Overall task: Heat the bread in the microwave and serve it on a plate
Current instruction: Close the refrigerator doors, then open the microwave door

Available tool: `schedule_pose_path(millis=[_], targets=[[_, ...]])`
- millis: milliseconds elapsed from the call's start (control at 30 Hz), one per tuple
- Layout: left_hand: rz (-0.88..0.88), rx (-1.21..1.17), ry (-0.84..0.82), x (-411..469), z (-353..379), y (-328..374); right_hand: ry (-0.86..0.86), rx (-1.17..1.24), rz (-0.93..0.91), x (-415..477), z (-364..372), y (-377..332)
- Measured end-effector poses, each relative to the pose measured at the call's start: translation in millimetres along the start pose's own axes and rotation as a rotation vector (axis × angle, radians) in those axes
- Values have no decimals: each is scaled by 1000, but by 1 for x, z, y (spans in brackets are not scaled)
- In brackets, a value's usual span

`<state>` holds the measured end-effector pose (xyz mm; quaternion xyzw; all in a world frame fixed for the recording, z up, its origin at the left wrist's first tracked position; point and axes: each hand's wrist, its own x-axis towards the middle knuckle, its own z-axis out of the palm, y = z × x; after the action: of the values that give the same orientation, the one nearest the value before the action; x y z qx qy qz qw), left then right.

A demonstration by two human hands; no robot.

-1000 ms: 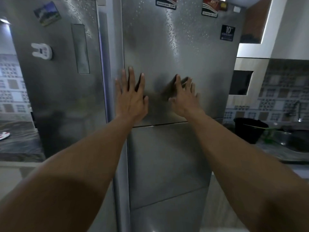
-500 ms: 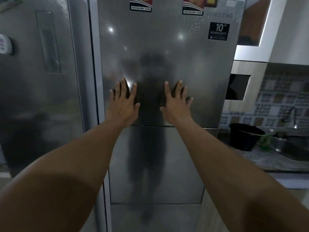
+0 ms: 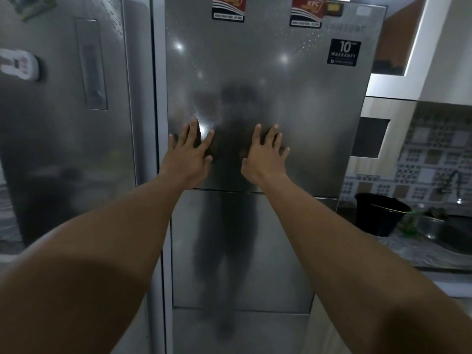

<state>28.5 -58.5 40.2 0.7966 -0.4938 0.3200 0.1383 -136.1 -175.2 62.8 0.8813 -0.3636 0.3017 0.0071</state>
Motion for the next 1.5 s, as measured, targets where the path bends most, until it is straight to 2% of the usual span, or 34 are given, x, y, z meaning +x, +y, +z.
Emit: schedule_pose_path(millis=[233, 433, 700, 900, 1267, 1500], targets=[[-54, -63, -38, -11, -19, -4, -36, -2, -71, -5, -8, -15], [-162, -11, -3, -55, -39, -55, -3, 91, -229, -9, 9, -71], [-395, 156, 25, -147, -79, -153, 30, 247, -514, -32, 40, -194], [-545, 275, -6, -213, -97, -236, -69, 332, -651, -53, 65, -299], [-693, 352, -71, -293, -118, -401, -185, 358, -770, -73, 128, -494], [-700, 382, -111, -306, -121, -506, -254, 404, -753, -60, 170, -589]])
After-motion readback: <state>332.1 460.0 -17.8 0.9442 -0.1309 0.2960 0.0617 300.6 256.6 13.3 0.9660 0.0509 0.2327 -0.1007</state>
